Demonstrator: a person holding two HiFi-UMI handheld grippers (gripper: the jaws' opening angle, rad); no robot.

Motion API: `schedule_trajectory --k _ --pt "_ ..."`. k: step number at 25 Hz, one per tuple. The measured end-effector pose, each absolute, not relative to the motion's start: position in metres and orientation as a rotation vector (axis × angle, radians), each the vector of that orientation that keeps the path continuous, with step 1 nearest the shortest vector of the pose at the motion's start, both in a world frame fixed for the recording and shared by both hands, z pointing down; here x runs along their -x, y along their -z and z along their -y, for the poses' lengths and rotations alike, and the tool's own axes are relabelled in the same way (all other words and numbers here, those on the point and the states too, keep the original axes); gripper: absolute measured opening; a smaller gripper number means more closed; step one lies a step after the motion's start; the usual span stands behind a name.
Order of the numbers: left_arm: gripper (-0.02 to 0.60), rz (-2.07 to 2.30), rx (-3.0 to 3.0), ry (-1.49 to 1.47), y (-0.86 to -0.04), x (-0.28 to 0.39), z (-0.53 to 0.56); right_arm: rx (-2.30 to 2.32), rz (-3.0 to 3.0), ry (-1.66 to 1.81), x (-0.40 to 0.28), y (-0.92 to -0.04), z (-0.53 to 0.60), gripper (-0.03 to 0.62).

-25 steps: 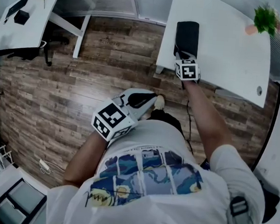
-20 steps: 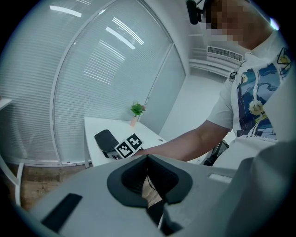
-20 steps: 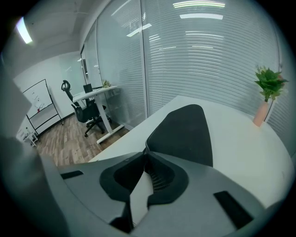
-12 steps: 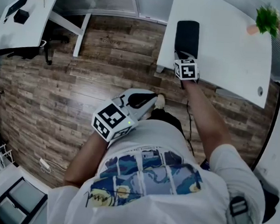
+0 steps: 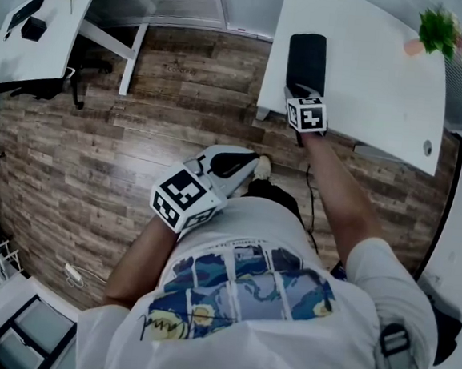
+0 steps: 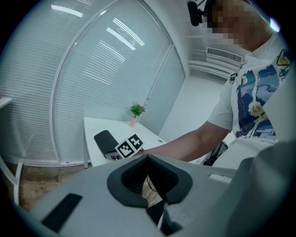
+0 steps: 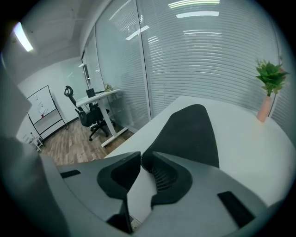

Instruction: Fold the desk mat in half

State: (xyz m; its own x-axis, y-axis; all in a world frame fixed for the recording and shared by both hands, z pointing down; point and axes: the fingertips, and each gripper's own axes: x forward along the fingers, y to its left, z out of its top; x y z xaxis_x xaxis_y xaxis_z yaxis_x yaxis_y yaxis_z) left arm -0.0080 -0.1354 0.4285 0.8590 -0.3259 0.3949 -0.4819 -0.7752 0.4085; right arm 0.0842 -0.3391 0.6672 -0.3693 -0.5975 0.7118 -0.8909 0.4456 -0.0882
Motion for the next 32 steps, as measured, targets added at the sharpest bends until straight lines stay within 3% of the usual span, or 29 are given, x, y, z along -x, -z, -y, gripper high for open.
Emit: schedule_trajectory --k 12,32 --pt "0.003 0.534 -2.560 -0.412 -0.419 0.009 0.122 -1.231 2.151 -0.635 -0.076 -0.652 0.324 0.080" --pt "0.003 0.448 -2.592 -0.350 -0.408 0.044 0.070 -1.400 2.257 -0.636 -0.067 -0.565 0.211 0.002"
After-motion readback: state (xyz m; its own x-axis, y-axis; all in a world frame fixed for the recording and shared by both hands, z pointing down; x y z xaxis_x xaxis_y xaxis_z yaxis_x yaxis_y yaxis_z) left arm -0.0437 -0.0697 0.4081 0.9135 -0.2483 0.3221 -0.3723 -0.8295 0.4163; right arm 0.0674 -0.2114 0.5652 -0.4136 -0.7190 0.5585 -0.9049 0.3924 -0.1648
